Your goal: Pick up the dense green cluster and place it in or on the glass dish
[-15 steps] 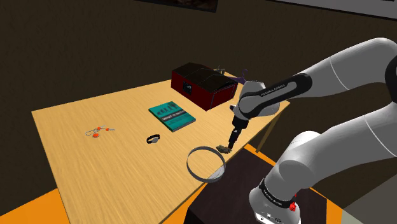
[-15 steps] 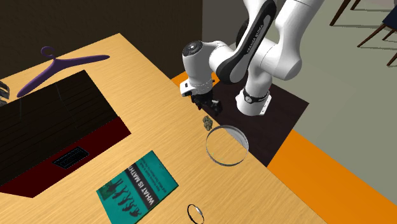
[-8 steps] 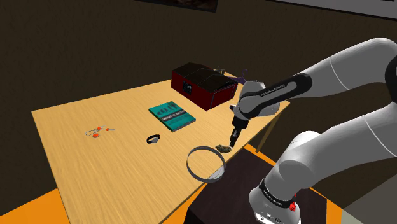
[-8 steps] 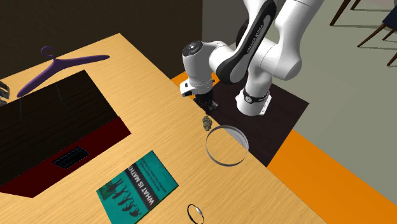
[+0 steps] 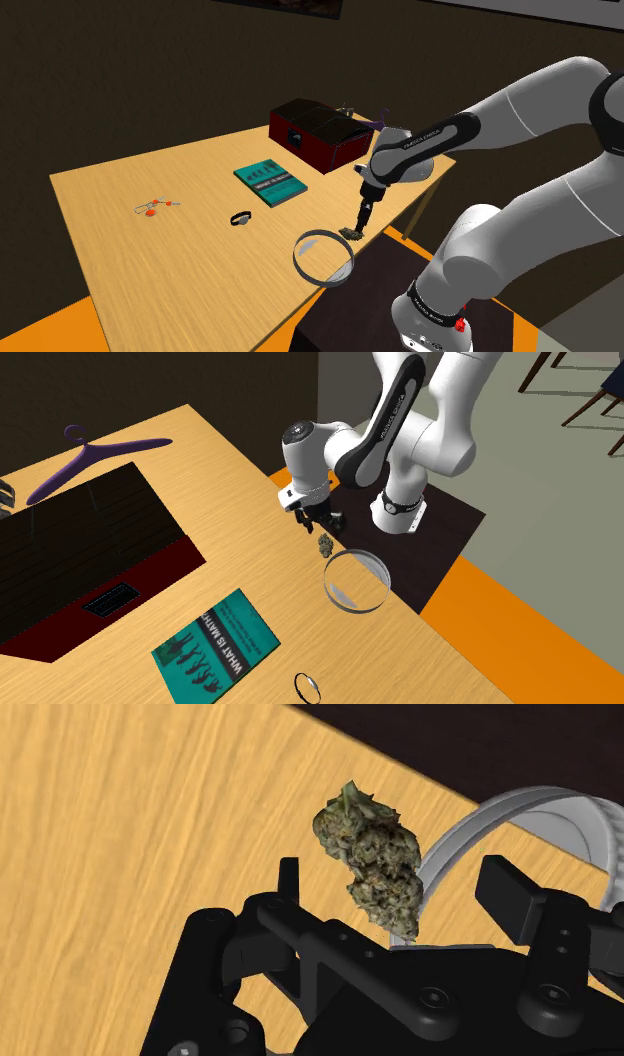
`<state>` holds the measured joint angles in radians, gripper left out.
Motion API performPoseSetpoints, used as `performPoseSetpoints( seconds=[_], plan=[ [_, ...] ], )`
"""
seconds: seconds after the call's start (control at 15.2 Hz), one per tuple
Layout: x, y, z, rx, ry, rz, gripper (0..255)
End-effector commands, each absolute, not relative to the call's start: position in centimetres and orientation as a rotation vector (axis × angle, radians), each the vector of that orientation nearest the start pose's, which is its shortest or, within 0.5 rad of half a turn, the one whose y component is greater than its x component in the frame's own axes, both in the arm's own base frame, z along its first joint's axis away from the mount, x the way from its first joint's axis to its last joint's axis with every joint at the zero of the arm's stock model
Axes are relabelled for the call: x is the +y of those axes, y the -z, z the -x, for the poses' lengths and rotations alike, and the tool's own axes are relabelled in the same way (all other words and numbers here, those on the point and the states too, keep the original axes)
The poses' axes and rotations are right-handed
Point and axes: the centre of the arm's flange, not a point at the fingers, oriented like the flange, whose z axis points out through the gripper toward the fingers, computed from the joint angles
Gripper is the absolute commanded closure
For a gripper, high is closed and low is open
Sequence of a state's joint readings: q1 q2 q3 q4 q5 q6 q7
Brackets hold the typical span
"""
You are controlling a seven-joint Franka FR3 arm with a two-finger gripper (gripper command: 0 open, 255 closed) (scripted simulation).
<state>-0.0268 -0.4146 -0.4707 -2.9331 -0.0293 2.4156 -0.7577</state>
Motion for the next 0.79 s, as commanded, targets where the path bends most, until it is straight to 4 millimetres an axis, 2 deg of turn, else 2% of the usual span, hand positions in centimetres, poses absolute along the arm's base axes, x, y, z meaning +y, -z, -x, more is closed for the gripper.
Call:
performPoseSetpoints(
  seconds=[0.0, 0.4, 0.73],
  plan=[
    [-12.7, -25.5, -29.1, -0.588, -0.004, 2.862, 0],
    [-11.9, -22.1, -28.9, -0.588, -0.004, 2.862, 0],
    [-11.9, -22.1, -28.9, -0.588, -0.004, 2.862, 0]
  ],
)
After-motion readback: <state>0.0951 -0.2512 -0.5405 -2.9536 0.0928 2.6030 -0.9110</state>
